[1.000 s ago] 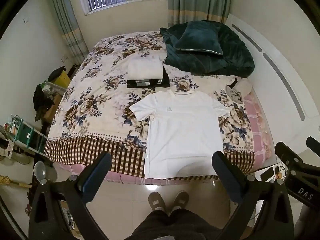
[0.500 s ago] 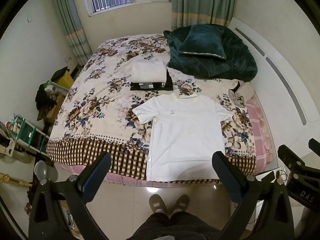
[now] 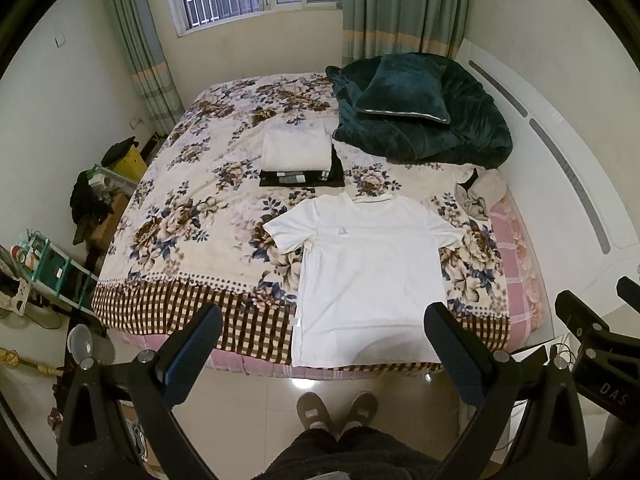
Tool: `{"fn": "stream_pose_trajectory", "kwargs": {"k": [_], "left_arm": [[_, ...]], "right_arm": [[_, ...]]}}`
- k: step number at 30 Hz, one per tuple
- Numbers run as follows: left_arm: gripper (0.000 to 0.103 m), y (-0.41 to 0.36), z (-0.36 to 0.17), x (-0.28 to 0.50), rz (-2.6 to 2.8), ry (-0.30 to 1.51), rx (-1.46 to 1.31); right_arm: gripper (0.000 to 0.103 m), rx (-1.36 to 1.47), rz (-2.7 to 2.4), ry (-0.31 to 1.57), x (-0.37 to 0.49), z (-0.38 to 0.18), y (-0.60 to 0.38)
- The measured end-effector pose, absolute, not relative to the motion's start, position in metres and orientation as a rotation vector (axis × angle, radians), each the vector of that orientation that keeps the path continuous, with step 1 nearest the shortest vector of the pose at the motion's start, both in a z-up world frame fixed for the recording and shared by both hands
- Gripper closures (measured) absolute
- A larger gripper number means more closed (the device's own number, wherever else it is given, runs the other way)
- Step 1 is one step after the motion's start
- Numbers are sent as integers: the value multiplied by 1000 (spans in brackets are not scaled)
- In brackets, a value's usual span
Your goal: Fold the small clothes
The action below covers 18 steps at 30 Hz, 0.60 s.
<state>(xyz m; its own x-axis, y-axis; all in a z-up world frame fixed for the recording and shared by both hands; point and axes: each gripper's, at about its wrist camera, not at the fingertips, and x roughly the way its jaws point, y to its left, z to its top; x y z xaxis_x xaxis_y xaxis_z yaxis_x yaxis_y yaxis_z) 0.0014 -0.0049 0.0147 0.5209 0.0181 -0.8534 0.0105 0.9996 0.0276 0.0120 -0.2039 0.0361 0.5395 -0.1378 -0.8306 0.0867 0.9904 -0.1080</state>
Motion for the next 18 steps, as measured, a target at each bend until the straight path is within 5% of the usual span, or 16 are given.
{"fn": "stream_pose_trajectory", "kwargs": {"k": [18], "left_arm": [[0, -2, 30, -1, -8, 1005, 23]], "right_arm": [[0, -57, -127, 967, 7, 50, -208]]}}
